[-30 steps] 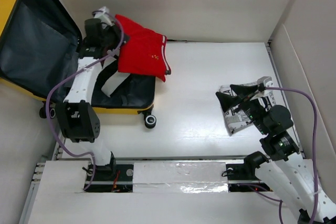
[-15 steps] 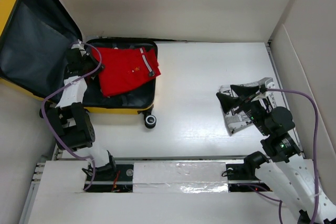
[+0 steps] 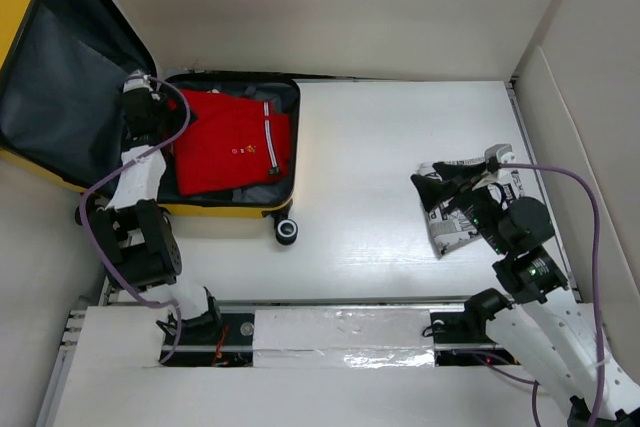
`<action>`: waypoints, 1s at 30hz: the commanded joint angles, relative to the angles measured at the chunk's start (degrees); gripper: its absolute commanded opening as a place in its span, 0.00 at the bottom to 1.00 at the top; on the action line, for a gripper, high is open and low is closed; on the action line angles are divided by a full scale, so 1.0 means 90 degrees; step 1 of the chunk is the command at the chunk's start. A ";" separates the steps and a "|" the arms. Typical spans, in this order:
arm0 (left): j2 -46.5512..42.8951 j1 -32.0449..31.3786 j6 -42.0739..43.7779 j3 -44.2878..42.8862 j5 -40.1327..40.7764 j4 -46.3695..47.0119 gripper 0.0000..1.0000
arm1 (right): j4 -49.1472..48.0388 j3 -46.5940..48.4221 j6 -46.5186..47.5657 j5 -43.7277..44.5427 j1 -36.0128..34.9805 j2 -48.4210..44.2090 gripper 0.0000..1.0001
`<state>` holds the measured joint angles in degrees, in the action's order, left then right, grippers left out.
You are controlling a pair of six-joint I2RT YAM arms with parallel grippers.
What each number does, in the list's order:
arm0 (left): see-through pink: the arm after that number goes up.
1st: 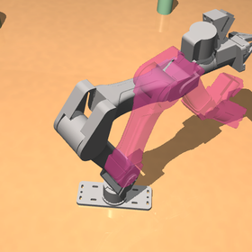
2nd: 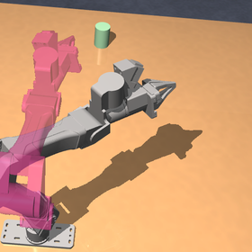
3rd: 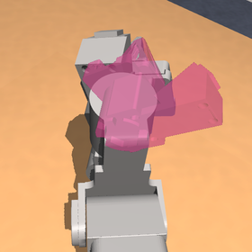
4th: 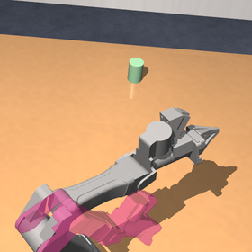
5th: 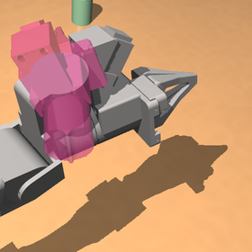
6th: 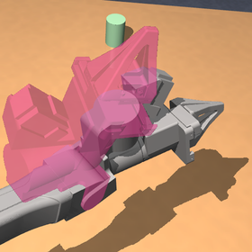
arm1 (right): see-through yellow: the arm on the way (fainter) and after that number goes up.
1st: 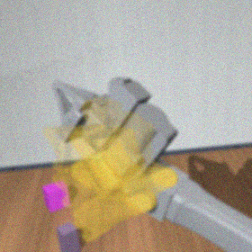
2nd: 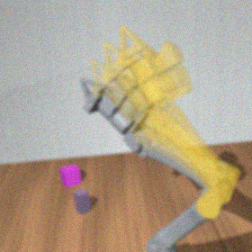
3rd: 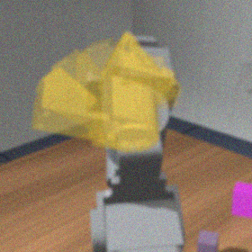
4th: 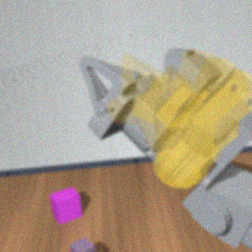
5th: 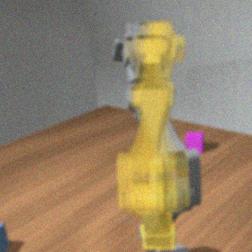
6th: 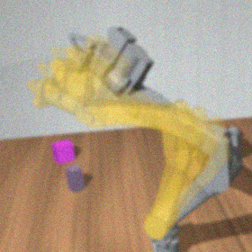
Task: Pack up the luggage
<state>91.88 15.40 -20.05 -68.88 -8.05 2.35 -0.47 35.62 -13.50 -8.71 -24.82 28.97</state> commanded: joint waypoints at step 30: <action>0.3365 -0.8556 -0.2625 -0.1407 0.0240 0.2279 0.74 | 0.1165 0.1648 -0.0161 0.0938 -0.0084 -0.0875 0.75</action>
<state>121.78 -60.75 -38.02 -79.15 -5.65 17.12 8.71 47.57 -16.05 -1.58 -25.21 21.28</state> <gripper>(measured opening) 0.736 0.750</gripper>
